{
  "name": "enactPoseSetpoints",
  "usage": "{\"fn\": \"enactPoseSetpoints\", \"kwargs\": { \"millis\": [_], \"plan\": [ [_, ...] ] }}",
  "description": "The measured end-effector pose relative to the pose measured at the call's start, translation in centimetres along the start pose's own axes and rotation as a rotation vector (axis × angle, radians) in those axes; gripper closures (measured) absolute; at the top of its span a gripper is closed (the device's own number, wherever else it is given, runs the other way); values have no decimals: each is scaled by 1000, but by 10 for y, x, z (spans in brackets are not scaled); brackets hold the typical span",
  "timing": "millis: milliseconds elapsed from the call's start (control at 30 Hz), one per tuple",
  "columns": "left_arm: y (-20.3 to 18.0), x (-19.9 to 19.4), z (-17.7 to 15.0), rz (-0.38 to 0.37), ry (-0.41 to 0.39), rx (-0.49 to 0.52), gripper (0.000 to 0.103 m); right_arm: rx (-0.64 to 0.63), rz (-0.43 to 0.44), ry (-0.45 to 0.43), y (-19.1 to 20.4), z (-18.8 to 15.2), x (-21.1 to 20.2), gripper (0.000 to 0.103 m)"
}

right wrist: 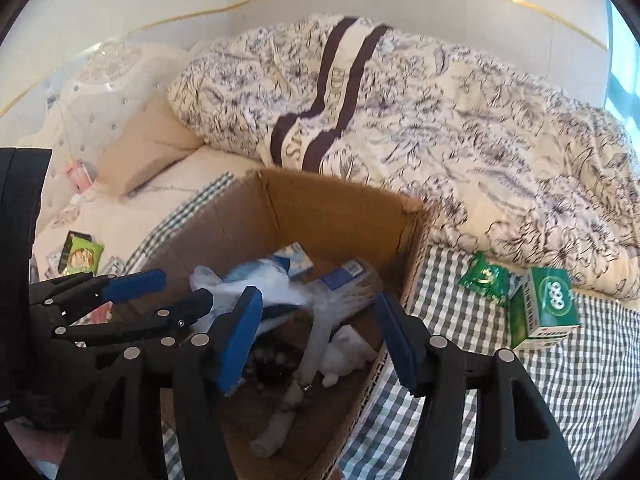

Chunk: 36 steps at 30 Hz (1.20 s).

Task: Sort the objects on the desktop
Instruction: 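Open the left gripper over the box while the right releases the bead bracelet into it, then move both grippers back over the gingham cloth toward the green medicine box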

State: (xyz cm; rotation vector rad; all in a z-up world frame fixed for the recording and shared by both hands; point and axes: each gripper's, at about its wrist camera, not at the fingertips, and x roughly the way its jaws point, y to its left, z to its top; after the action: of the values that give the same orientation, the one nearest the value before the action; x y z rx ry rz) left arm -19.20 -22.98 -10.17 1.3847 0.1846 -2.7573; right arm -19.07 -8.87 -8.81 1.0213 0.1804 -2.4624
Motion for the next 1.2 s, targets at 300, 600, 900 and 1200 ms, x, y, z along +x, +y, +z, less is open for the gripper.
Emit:
{"fn": "enactPoseSetpoints", "kwargs": {
  "millis": [300, 600, 900, 1200],
  "plan": [
    [-13, -59, 4, 0, -109, -21, 47, 16, -19, -118, -4, 8, -61, 43],
    [-23, -134, -2, 4, -251, -44, 47, 32, -30, -218, -5, 6, -132, 42],
    [-34, -202, -17, 9, -372, -38, 47, 29, -33, -301, 1, -4, -195, 39],
    [-46, -253, -33, 9, -470, -39, 42, 32, -48, -368, -1, -16, -251, 36]
  ]
}}
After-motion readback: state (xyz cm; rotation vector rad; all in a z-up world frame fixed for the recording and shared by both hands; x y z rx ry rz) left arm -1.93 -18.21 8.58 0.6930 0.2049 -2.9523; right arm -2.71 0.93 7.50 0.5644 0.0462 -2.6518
